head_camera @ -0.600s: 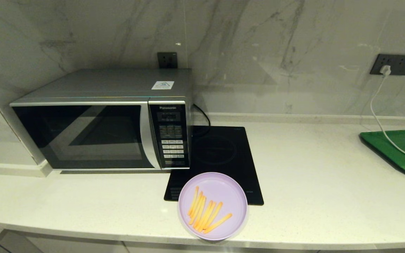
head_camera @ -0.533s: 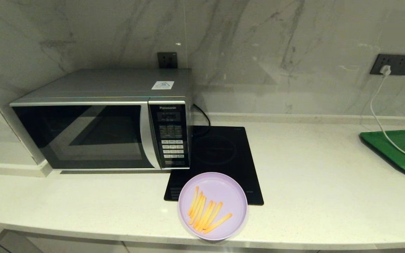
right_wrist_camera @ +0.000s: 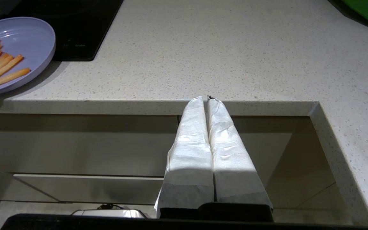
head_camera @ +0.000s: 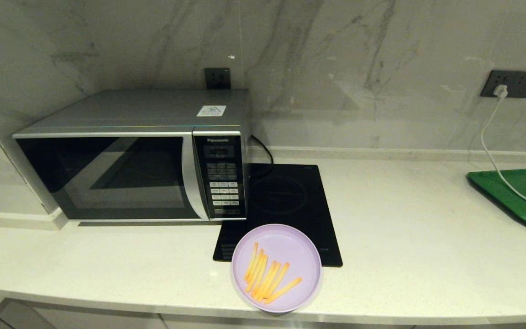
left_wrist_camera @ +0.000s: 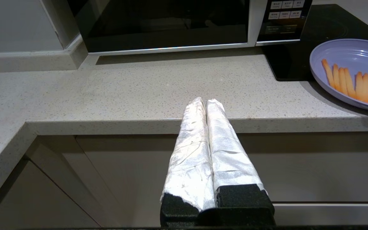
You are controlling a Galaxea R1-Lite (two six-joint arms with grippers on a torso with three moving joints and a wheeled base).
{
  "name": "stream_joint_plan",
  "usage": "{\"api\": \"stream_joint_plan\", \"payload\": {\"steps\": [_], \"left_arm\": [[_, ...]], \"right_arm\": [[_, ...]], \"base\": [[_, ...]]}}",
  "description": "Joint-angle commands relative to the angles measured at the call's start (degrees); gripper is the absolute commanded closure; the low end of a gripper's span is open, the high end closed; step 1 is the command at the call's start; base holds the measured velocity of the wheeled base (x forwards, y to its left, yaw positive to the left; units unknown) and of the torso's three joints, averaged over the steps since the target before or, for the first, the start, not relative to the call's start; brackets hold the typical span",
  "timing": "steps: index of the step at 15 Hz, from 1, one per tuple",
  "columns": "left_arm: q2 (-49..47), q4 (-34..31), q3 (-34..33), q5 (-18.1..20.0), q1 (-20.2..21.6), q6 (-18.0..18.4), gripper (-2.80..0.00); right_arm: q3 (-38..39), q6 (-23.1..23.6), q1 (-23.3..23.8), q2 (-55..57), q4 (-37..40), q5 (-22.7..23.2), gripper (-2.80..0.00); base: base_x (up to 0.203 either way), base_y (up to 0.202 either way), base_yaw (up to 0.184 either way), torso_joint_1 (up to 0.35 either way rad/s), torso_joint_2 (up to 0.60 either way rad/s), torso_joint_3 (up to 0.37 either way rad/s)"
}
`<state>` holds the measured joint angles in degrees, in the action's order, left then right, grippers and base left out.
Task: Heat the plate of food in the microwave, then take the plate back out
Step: Open the microwave oven
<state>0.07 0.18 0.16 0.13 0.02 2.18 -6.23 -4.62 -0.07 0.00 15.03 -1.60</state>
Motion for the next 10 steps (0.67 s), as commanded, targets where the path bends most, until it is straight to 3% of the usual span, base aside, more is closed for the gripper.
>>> {"api": "stream_joint_plan", "payload": {"steps": [1, 3, 10], "left_arm": [[0.01, 0.06, -0.07, 0.02, -0.02, -0.51, 0.00], [0.01, 0.17, 0.02, -0.33, -0.02, -3.09, 0.00], [0.01, 0.52, -0.07, -0.75, -0.02, -5.35, 0.00]], "right_arm": [[-0.01, -0.03, -0.01, 0.00, 0.09, 0.00, 0.00], [-0.01, -0.03, -0.01, 0.00, 0.09, 0.01, 0.00], [-0.01, -0.03, -0.10, 0.00, 0.09, 0.01, 0.00]], "base": [[0.000, 0.000, 0.000, 0.000, 0.00, 0.000], [0.000, 0.000, 0.000, 0.000, 0.00, 0.000], [0.000, 0.000, 0.000, 0.000, 0.00, 0.000]]}}
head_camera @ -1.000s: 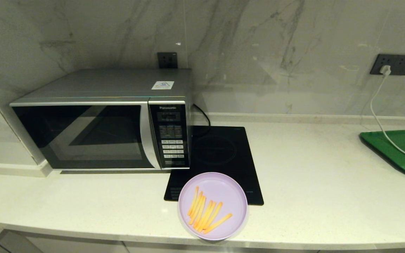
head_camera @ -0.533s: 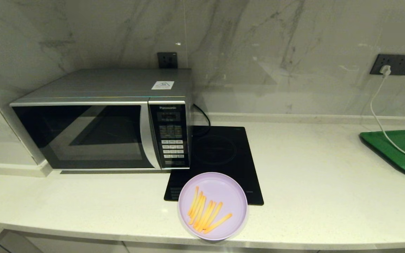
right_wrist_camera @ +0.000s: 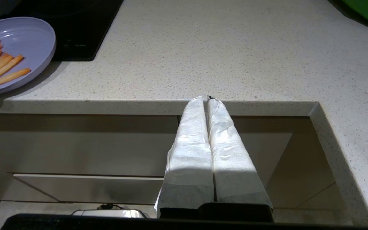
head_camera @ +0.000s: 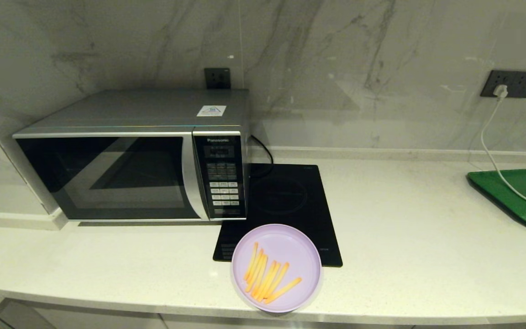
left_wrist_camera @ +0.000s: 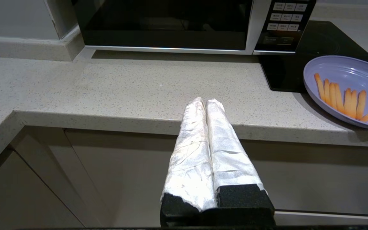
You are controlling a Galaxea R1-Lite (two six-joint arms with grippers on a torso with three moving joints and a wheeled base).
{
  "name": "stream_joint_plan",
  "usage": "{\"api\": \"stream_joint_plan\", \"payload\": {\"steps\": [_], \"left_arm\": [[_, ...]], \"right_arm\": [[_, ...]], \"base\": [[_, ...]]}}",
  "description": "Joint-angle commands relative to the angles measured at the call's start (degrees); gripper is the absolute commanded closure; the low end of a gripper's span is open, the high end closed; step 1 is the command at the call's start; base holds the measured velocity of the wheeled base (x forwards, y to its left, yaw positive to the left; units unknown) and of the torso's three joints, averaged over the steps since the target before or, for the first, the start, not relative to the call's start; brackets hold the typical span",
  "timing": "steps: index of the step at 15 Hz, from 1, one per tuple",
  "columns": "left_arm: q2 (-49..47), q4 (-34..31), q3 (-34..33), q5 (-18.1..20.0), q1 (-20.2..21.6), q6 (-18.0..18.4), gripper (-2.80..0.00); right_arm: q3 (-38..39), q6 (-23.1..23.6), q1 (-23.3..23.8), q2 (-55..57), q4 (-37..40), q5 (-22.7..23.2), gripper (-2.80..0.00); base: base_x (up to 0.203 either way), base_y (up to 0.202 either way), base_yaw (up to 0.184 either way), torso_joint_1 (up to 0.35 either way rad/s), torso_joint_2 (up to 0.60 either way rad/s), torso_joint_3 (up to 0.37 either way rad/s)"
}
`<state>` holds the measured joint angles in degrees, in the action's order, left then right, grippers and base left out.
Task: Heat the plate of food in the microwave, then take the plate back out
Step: Open the microwave oven
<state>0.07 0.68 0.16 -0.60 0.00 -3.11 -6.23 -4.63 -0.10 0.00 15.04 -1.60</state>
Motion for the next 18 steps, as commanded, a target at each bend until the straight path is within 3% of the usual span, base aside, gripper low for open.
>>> {"api": "stream_joint_plan", "payload": {"steps": [1, 6, 9, 11, 14, 16, 18], "left_arm": [[-0.05, 0.04, -0.07, -0.02, 0.00, 0.05, 0.00], [-0.09, -0.16, 3.07, 1.81, 0.00, 2.46, 0.00], [-4.31, -6.08, 18.72, 12.94, -0.06, 2.64, 0.00], [-13.46, -11.73, 25.89, 18.24, -1.39, 2.25, 0.00], [-28.48, -13.88, 31.88, 21.76, -10.47, -0.42, 0.00], [-36.60, -12.72, 33.97, 22.99, -17.86, -4.65, 0.00], [-44.76, -8.82, 34.63, 24.55, -20.46, -6.86, 0.00]], "right_arm": [[-0.01, -0.03, 0.01, 0.00, 0.07, -0.07, 0.00], [-0.01, -0.03, 0.01, 0.00, 0.07, 0.01, 0.00], [-0.01, -0.03, 0.01, 0.00, 0.07, -0.07, 0.00], [-0.01, -0.03, 0.01, 0.00, 0.07, 0.01, 0.00], [-0.01, -0.03, 0.01, 0.00, 0.07, -0.07, 0.00], [-0.01, -0.03, 0.01, 0.00, 0.07, 0.01, 0.00], [-0.01, -0.03, 0.01, 0.00, 0.07, 0.01, 0.00]], "base": [[0.000, 0.000, 0.000, 0.000, 0.00, 0.000], [0.000, 0.000, 0.000, 0.000, 0.00, 0.000], [0.000, 0.000, 0.000, 0.000, 0.00, 0.000], [0.000, 0.000, 0.000, 0.000, 0.00, 0.000], [0.000, 0.000, 0.000, 0.000, 0.00, 0.000], [0.000, 0.000, 0.000, 0.000, 0.00, 0.000], [0.000, 0.000, 0.000, 0.000, 0.00, 0.000]]}}
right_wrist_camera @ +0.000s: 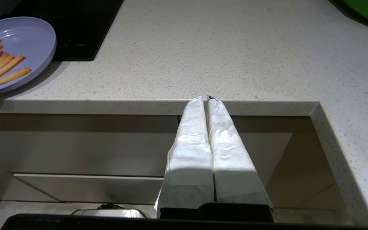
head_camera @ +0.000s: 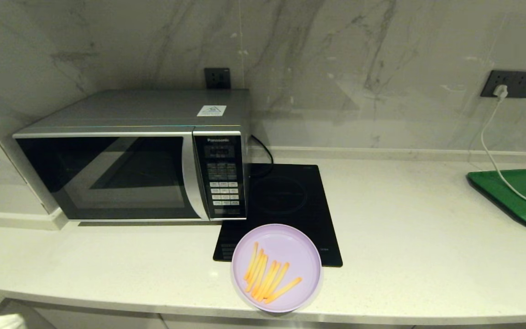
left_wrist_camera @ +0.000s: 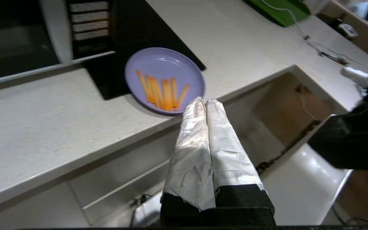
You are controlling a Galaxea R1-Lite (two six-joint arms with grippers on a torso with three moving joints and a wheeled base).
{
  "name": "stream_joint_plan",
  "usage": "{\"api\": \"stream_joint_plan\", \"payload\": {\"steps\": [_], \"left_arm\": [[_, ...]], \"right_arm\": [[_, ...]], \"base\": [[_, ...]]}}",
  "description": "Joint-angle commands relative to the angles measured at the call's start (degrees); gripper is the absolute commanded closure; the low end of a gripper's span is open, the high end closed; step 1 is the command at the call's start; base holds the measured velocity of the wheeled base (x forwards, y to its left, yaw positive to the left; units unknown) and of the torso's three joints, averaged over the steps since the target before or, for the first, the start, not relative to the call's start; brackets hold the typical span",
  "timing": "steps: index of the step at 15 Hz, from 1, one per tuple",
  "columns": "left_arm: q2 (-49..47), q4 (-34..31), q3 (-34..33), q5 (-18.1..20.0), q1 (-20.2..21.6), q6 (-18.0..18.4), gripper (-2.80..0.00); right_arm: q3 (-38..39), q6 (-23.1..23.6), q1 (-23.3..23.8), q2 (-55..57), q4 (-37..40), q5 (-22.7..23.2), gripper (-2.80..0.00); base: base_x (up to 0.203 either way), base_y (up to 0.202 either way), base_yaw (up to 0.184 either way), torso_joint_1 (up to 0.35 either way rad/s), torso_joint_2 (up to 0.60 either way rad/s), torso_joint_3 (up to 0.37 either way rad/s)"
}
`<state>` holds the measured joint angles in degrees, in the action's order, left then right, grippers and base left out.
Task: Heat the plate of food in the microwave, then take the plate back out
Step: Open the microwave oven
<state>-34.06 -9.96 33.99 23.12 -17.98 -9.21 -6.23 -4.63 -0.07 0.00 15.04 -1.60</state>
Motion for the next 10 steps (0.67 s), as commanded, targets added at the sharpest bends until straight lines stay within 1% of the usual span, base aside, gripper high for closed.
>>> {"api": "stream_joint_plan", "payload": {"steps": [1, 3, 4, 5, 6, 7, 8, 9, 10], "left_arm": [[-14.46, 5.06, 1.23, 3.30, -3.03, -1.40, 0.00], [-21.75, 10.85, 2.83, 8.05, -2.48, -1.72, 0.00], [-26.49, 13.23, 4.11, 10.43, -0.55, -1.28, 0.00], [-31.40, 15.32, 5.60, 14.22, 3.17, -0.29, 0.00], [-35.44, 17.00, 7.34, 20.37, 9.33, 1.28, 0.00], [-39.17, 18.13, 9.04, 27.67, 15.34, 3.06, 0.00], [-42.93, 19.03, 10.36, 34.46, 19.85, 4.64, 0.00], [-46.31, 19.67, 11.13, 38.14, 22.37, 5.73, 0.00], [-50.11, 20.36, 11.89, 39.76, 24.40, 6.56, 0.00]], "right_arm": [[-0.01, -0.03, -0.01, 0.00, 0.07, -0.07, 0.00], [-0.01, -0.03, -0.05, 0.07, 0.07, -0.04, 0.00], [-0.01, -0.03, -0.01, 0.00, 0.07, -0.06, 0.00], [-0.01, -0.03, -0.01, 0.00, 0.07, -0.02, 0.00], [-0.01, -0.03, -0.01, 0.00, 0.07, 0.01, 0.00], [-0.01, -0.03, -0.01, 0.00, 0.07, 0.01, 0.00], [-0.01, -0.03, -0.01, 0.00, 0.07, 0.01, 0.00], [-0.01, -0.03, -0.01, 0.00, 0.07, 0.01, 0.00], [-0.01, -0.03, -0.06, 0.00, 0.07, 0.01, 0.00]], "base": [[0.000, 0.000, 0.000, 0.000, 0.00, 0.000], [0.000, 0.000, 0.000, 0.000, 0.00, 0.000], [0.000, 0.000, 0.000, 0.000, 0.00, 0.000], [0.000, 0.000, 0.000, 0.000, 0.00, 0.000], [0.000, 0.000, 0.000, 0.000, 0.00, 0.000], [0.000, 0.000, 0.000, 0.000, 0.00, 0.000], [0.000, 0.000, 0.000, 0.000, 0.00, 0.000], [0.000, 0.000, 0.000, 0.000, 0.00, 0.000], [0.000, 0.000, 0.000, 0.000, 0.00, 0.000]]}}
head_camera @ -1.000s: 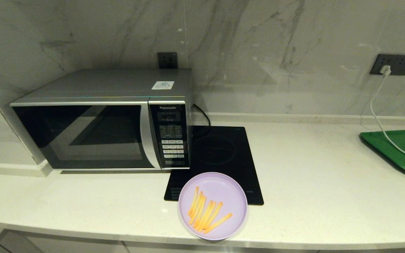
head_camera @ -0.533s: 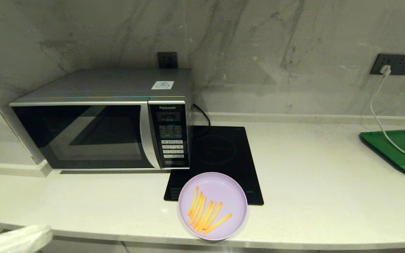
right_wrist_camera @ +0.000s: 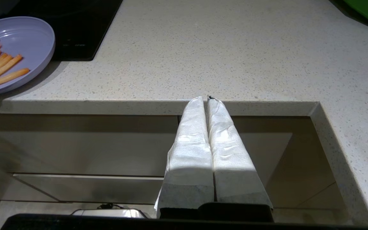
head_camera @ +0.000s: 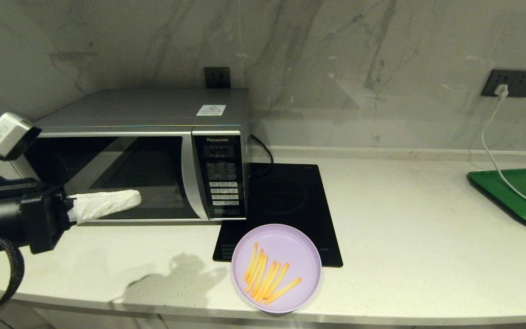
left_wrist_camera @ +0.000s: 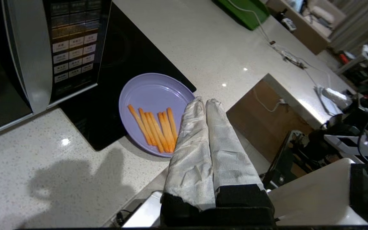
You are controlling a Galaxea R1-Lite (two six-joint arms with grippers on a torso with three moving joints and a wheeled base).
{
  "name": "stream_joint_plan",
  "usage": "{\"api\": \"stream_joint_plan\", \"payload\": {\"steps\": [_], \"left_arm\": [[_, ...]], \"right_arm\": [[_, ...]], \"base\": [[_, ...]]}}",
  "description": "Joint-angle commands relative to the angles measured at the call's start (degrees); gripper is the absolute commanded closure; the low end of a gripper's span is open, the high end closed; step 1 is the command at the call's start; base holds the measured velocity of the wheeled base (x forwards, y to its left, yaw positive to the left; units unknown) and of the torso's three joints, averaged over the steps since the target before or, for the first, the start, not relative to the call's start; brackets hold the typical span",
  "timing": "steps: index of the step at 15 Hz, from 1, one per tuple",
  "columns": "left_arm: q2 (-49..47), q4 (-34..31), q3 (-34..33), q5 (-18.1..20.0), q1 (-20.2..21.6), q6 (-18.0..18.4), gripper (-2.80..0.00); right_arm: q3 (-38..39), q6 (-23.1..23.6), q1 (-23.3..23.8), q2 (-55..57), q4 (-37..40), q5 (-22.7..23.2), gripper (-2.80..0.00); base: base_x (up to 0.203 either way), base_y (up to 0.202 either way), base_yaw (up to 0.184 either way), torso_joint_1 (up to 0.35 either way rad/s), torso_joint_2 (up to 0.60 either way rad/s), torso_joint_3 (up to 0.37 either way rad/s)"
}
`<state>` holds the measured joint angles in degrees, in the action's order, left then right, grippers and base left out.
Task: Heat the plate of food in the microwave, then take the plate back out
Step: Open the microwave oven
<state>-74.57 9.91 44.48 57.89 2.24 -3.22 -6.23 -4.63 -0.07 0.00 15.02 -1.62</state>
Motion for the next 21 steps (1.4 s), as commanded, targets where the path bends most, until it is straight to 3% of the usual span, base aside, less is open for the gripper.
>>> {"api": "stream_joint_plan", "payload": {"steps": [1, 2, 3, 5, 7, 10, 15, 19, 21], "left_arm": [[-13.08, 1.25, 2.10, 6.15, 6.00, 1.22, 0.00], [-15.77, 1.94, 2.49, 7.02, 7.09, 1.96, 0.00], [-17.99, 2.46, 2.73, 7.69, 7.72, 2.94, -2.80], [-21.52, 2.92, 4.08, 9.28, 7.75, 3.31, -2.80], [-24.56, 4.10, 4.98, 13.38, 7.59, 3.16, -2.80], [-29.08, 10.41, 5.07, 14.64, 6.65, 5.18, -2.80], [-35.34, 22.13, 7.93, 14.25, 3.69, 6.28, -2.80], [-40.12, 24.00, 12.84, 13.79, 2.39, 7.30, -2.80], [-42.08, 28.17, 13.60, 13.83, 2.26, 7.53, -2.80]], "right_arm": [[-0.01, -0.03, -0.01, 0.06, 0.10, -0.01, 0.00], [-0.01, -0.03, -0.01, 0.00, 0.10, 0.04, 0.00], [-0.01, -0.03, -0.03, 0.00, 0.10, 0.04, 0.00], [-0.01, -0.03, -0.01, 0.00, 0.10, 0.04, 0.00], [-0.01, -0.03, -0.01, 0.00, 0.10, 0.04, 0.00], [-0.01, -0.03, -0.01, 0.00, 0.10, -0.02, 0.00], [-0.01, -0.03, -0.01, 0.00, 0.10, 0.04, 0.00], [-0.01, -0.03, -0.01, 0.00, 0.10, 0.04, 0.00], [-0.01, -0.03, -0.10, 0.01, 0.10, -0.04, 0.00]], "base": [[0.000, 0.000, 0.000, 0.000, 0.00, 0.000], [0.000, 0.000, 0.000, 0.000, 0.00, 0.000], [0.000, 0.000, 0.000, 0.000, 0.00, 0.000], [0.000, 0.000, 0.000, 0.000, 0.00, 0.000], [0.000, 0.000, 0.000, 0.000, 0.00, 0.000], [0.000, 0.000, 0.000, 0.000, 0.00, 0.000], [0.000, 0.000, 0.000, 0.000, 0.00, 0.000], [0.000, 0.000, 0.000, 0.000, 0.00, 0.000], [0.000, 0.000, 0.000, 0.000, 0.00, 0.000]]}}
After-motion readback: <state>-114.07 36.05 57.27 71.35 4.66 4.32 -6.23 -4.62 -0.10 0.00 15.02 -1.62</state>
